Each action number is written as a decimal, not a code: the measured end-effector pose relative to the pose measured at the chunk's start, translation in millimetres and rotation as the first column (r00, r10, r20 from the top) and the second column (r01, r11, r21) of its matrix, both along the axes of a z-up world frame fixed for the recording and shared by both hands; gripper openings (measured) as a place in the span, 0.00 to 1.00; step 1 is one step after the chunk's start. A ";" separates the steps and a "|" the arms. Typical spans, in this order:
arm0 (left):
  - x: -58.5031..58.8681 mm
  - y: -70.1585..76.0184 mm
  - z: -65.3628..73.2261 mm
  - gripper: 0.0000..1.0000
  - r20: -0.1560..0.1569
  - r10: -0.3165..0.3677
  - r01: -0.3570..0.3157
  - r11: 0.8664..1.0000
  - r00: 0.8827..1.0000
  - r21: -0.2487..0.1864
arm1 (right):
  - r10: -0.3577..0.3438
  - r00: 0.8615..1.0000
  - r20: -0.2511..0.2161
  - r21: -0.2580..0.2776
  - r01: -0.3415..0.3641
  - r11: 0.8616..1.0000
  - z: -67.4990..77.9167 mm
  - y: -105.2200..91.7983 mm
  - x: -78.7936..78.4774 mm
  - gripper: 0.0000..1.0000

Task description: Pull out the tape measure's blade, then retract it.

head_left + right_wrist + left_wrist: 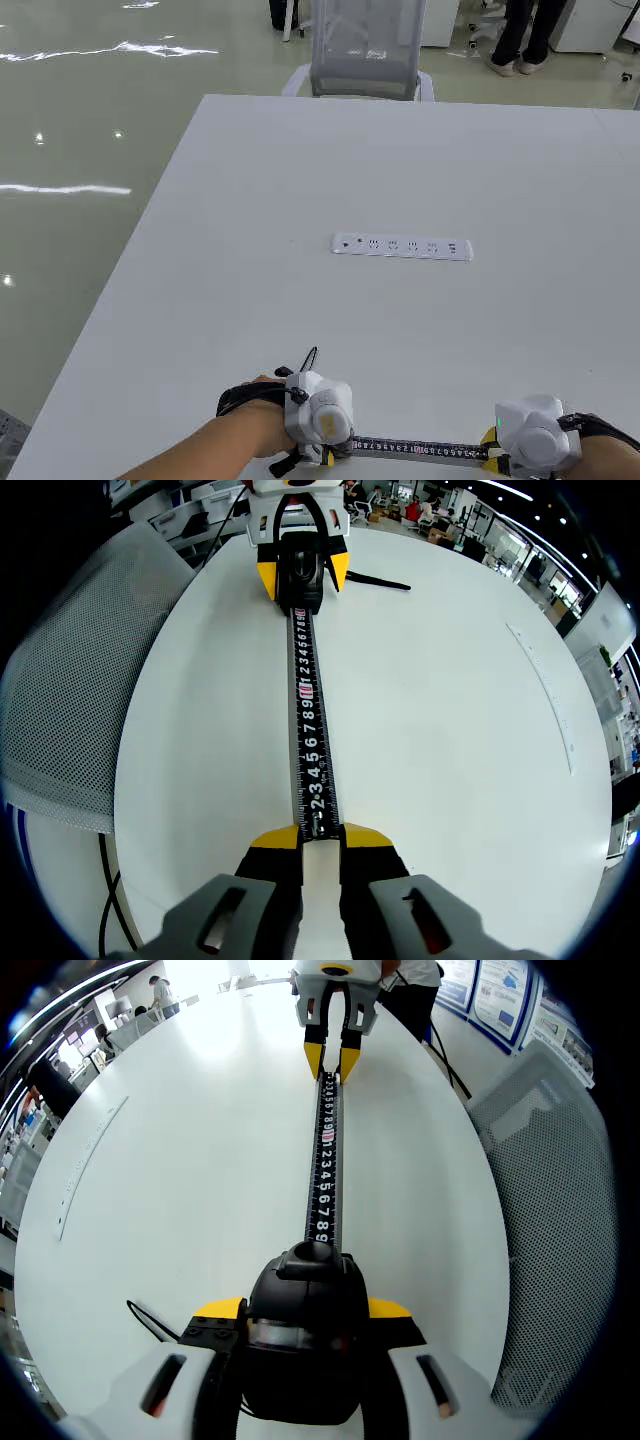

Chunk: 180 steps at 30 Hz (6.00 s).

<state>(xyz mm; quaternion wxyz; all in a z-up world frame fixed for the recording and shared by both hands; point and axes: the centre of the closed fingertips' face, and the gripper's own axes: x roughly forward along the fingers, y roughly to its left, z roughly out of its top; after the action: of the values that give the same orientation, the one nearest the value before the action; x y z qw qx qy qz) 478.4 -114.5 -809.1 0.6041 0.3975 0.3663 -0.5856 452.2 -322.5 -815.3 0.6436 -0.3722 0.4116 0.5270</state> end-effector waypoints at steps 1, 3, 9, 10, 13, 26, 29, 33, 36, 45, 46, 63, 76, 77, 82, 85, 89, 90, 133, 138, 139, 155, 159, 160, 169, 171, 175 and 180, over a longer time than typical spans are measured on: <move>0.0 0.0 0.0 0.39 0.000 0.000 0.000 1.000 1.000 0.000 | -0.001 1.000 0.000 0.000 0.001 1.000 0.0 -0.3 -0.2 0.11; 0.1 0.0 0.0 0.39 0.000 0.001 -0.001 1.000 1.000 -0.001 | -0.001 1.000 0.001 -0.001 0.001 1.000 0.0 -1.3 -0.7 0.11; 0.0 0.0 0.0 0.39 -0.002 0.000 0.000 1.000 1.000 0.001 | -0.001 1.000 0.001 -0.010 0.001 1.000 0.5 -5.0 -1.2 0.11; 0.0 0.0 0.0 0.39 -0.002 0.000 0.000 1.000 1.000 0.001 | -0.001 1.000 0.001 -0.010 0.001 1.000 0.6 -5.7 -1.4 0.11; 0.1 0.0 0.1 0.39 -0.003 0.000 0.000 1.000 1.000 0.001 | -0.004 1.000 0.001 -0.012 0.004 1.000 0.5 -8.2 -1.5 0.11; -0.3 0.0 0.5 0.39 -0.003 0.000 0.000 1.000 1.000 0.002 | -0.007 1.000 0.001 -0.026 0.007 1.000 0.7 -16.2 -2.8 0.11; -0.5 0.1 0.5 0.39 -0.004 0.000 0.000 1.000 1.000 0.002 | -0.008 1.000 0.001 -0.027 0.008 1.000 0.5 -16.8 -2.8 0.11; -0.6 0.1 0.7 0.39 -0.004 0.000 0.000 1.000 1.000 0.003 | -0.004 1.000 0.001 -0.028 0.004 1.000 0.5 -18.5 -3.2 0.11; -0.4 0.1 0.6 0.39 -0.004 0.001 -0.001 1.000 1.000 0.002 | -0.004 1.000 0.002 -0.029 0.004 1.000 0.3 -20.4 -3.3 0.11; -0.3 -0.1 0.2 0.39 -0.003 0.000 0.000 1.000 1.000 0.003 | -0.004 1.000 0.004 -0.037 0.005 0.999 0.2 -25.2 -3.9 0.11; -0.3 -0.1 0.0 0.39 -0.003 0.000 0.000 1.000 1.000 0.004 | -0.003 1.000 0.004 -0.040 0.003 0.999 0.3 -25.9 -4.0 0.11; 0.2 0.1 -0.1 0.39 -0.002 0.001 -0.001 1.000 1.000 0.002 | -0.013 1.000 0.004 -0.054 0.013 0.998 1.0 -34.7 -4.3 0.11; -0.4 0.4 0.1 0.39 0.007 -0.007 0.007 1.000 1.000 0.009 | -0.072 0.997 0.000 -0.033 0.072 0.997 1.6 -33.1 -3.9 0.13; -0.3 0.3 -0.1 0.39 0.007 -0.007 0.007 1.000 1.000 0.009 | -0.061 0.998 0.004 -0.038 0.061 0.997 1.4 -33.8 -3.2 0.13; -0.9 0.6 -0.6 0.39 0.009 -0.013 0.013 1.000 1.000 0.010 | -0.065 0.998 0.005 -0.041 0.066 0.997 1.0 -32.8 -6.3 0.14; -0.5 0.6 -0.9 0.39 0.010 -0.014 0.014 1.000 1.000 0.010 | -0.065 0.998 0.012 -0.035 0.066 0.997 1.3 -32.8 -6.3 0.14; -0.5 0.6 -1.2 0.39 0.011 -0.015 0.015 1.000 1.000 0.011 | -0.065 0.998 0.016 -0.030 0.066 0.997 1.2 -33.2 -5.8 0.15; -0.4 0.6 -1.1 0.39 0.011 -0.016 0.015 1.000 1.000 0.009 | -0.056 0.998 0.019 -0.040 0.057 0.998 1.1 -32.9 -6.0 0.15; 13.8 10.4 18.3 0.83 -0.018 0.194 -0.195 0.967 0.981 -0.163 | -0.576 0.810 0.111 0.189 0.552 0.812 29.9 -61.3 -9.8 0.90; 15.0 30.4 25.9 0.96 -0.042 0.270 -0.273 0.941 0.962 -0.201 | -0.606 0.789 0.100 0.208 0.579 0.788 35.2 -61.4 -12.9 0.96; 15.8 34.4 28.4 0.98 -0.037 0.282 -0.283 0.936 0.959 -0.210 | -0.616 0.781 0.101 0.214 0.588 0.780 36.7 -61.9 -12.9 0.98; -6.0 133.7 84.0 0.99 -0.105 0.557 -0.541 0.717 0.824 -0.440 | -0.730 0.668 0.142 0.343 0.659 0.670 69.3 -72.6 -27.7 1.00; -13.2 155.4 91.1 0.99 -0.107 0.605 -0.578 0.672 0.789 -0.463 | -0.740 0.658 0.138 0.358 0.664 0.657 73.0 -75.7 -38.1 1.00; -16.4 159.8 93.6 0.99 -0.107 0.615 -0.584 0.661 0.782 -0.471 | -0.751 0.646 0.135 0.371 0.670 0.643 75.4 -76.9 -40.9 1.00; -43.0 196.1 114.2 0.99 -0.105 0.678 -0.622 0.587 0.727 -0.519 | -0.804 0.586 0.105 0.420 0.706 0.570 90.1 -91.9 -78.7 1.00; -47.8 205.6 117.5 0.99 -0.101 0.694 -0.633 0.574 0.713 -0.520 | -0.804 0.585 0.106 0.419 0.707 0.570 89.7 -93.5 -87.6 1.00; -56.8 221.4 117.7 0.99 -0.113 0.718 -0.651 0.539 0.686 -0.534 | -0.807 0.583 0.096 0.425 0.709 0.562 89.3 -91.2 -102.3 1.00; -65.3 233.6 119.5 0.99 -0.126 0.735 -0.662 0.504 0.666 -0.555 | -0.821 0.566 0.074 0.465 0.708 0.531 96.0 -86.7 -114.8 1.00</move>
<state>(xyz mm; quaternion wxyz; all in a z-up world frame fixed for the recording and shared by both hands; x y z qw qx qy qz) 413.1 119.0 -689.6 0.8979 0.0568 0.2686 -0.3441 337.4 -409.1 -719.3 0.9210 -0.0885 0.3244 0.1967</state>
